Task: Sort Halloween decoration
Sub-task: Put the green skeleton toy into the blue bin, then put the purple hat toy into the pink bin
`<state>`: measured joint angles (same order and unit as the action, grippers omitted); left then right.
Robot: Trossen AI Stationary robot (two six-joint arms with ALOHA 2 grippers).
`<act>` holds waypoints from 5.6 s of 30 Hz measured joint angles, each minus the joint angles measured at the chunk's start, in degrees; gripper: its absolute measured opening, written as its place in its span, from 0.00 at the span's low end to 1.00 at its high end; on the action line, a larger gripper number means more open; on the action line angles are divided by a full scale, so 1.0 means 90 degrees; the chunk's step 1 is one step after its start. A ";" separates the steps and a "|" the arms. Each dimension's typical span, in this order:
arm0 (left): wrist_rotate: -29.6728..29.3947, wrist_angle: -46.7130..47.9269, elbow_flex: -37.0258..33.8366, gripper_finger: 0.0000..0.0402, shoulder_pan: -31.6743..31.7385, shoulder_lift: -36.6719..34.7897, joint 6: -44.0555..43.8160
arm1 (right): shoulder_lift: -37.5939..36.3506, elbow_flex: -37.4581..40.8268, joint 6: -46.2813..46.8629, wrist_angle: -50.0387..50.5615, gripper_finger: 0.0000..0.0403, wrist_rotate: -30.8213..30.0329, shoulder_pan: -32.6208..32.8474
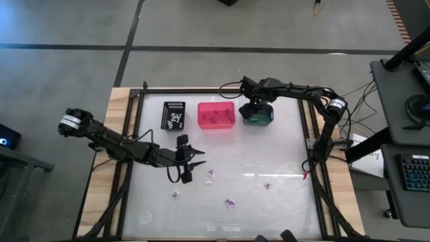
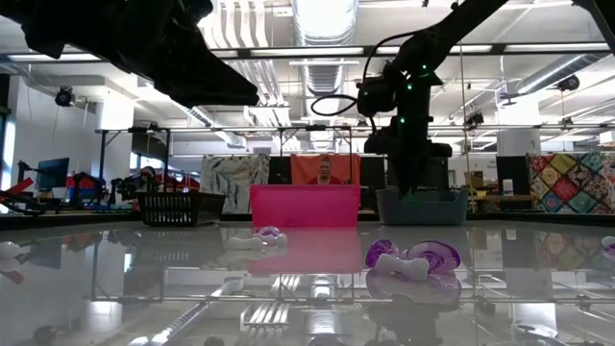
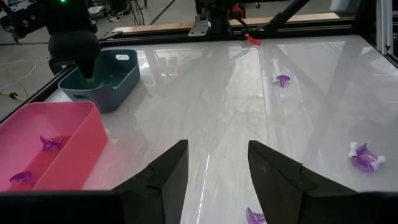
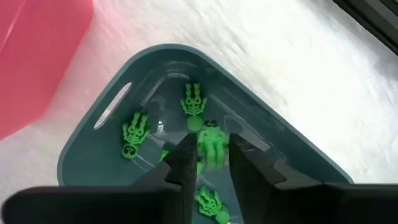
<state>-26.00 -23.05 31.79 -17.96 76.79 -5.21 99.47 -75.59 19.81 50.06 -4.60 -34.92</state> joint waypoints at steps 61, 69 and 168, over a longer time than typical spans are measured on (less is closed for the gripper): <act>0.0170 0.0240 -0.0012 0.37 0.0000 0.0000 -0.0602 | -0.3797 0.3985 -0.0779 -0.5489 0.20 -0.0180 0.4267; 0.0169 -0.0169 -0.0063 0.37 0.0000 0.0122 -0.0671 | -0.3797 0.3985 -0.0830 -0.5627 0.20 -0.0175 0.4269; 0.0284 -0.2174 0.0051 0.03 -0.0087 0.3269 -0.0663 | -0.3789 0.3985 -0.0771 -0.5738 0.20 -0.0172 0.4269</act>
<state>-23.45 -42.61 32.25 -18.74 106.21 -11.18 65.36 -39.72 12.86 -1.58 -6.15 3.51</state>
